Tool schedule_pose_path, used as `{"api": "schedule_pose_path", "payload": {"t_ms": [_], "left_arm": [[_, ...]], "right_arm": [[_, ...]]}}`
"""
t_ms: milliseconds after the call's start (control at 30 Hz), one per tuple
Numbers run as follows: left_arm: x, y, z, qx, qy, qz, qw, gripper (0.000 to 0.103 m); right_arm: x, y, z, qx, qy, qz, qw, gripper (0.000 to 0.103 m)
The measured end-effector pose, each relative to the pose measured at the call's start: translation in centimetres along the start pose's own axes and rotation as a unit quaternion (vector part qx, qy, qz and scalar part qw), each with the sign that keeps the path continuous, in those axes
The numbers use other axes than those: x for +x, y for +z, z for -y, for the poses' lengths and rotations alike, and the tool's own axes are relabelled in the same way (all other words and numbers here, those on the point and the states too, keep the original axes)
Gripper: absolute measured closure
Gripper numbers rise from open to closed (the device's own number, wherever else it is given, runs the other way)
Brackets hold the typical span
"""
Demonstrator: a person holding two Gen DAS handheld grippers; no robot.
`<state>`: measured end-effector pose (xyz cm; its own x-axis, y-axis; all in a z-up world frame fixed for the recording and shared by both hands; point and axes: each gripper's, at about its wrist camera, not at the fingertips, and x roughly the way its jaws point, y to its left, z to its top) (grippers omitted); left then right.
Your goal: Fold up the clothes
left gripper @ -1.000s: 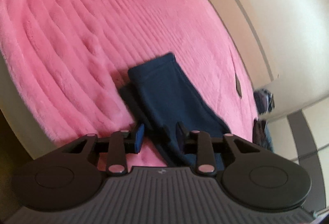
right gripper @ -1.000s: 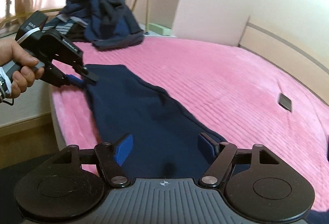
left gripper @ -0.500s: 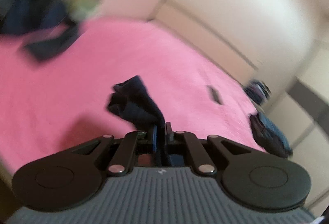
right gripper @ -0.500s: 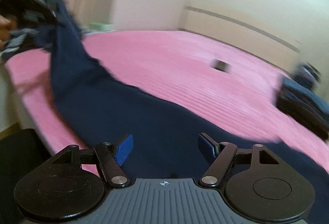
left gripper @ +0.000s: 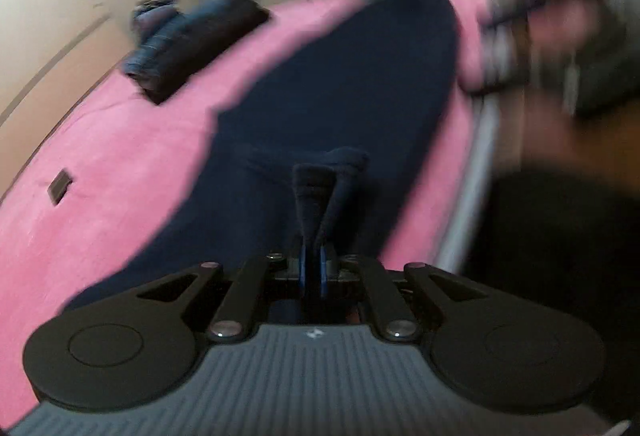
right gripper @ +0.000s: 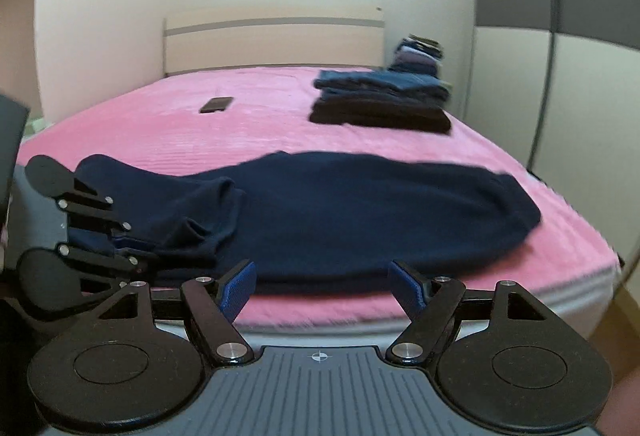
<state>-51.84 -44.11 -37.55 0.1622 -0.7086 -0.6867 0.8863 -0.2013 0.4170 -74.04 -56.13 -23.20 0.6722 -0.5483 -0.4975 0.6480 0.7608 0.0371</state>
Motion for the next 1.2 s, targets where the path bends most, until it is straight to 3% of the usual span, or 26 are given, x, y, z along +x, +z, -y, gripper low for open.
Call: {"api": "schedule_pose_path", "payload": {"t_ms": [133,333,467,533,667,733,900,1033,1200], "left_arm": [[0.0,-0.1,0.5,0.02,0.022,-0.002,0.9996,0.095],[-5.1,-1.4,-2.1,-0.039,-0.005,0.024,0.9989,0.081],[-7.3,-4.5,-4.4,-0.05,0.059,0.023,0.9968,0.079],[-7.9,-6.2,-6.5,-0.089,0.076,0.009,0.9931,0.078],[-8.3,-10.0,-11.2,-0.206,0.088,-0.017,0.9744,0.072],[-8.3,-11.5,-13.1,-0.267,0.07,-0.016,0.9611,0.064],[-6.9,-14.5,-15.1,-0.359,0.017,-0.024,0.9327,0.063],[-7.9,-13.7,-16.3,-0.38,0.009,-0.005,0.9251,0.069],[-7.5,-11.8,-19.4,-0.385,-0.005,0.041,0.9219,0.069]], "right_arm": [[0.5,0.3,-0.2,0.039,0.047,-0.005,0.998,0.027],[1.5,2.0,-1.9,0.091,0.122,-0.003,0.988,0.027],[2.9,2.7,-3.1,0.094,0.14,-0.017,0.985,0.027],[3.7,3.1,-3.5,0.098,0.146,-0.026,0.984,0.027],[5.8,3.7,-4.0,0.096,0.146,-0.045,0.984,0.027],[6.7,3.9,-4.1,0.096,0.145,-0.055,0.983,0.027],[8.2,4.0,-4.2,0.093,0.143,-0.069,0.983,0.027],[8.2,4.8,-4.3,0.081,0.14,-0.048,0.986,0.027],[9.6,5.2,-5.4,0.063,0.164,-0.046,0.983,0.027]]}}
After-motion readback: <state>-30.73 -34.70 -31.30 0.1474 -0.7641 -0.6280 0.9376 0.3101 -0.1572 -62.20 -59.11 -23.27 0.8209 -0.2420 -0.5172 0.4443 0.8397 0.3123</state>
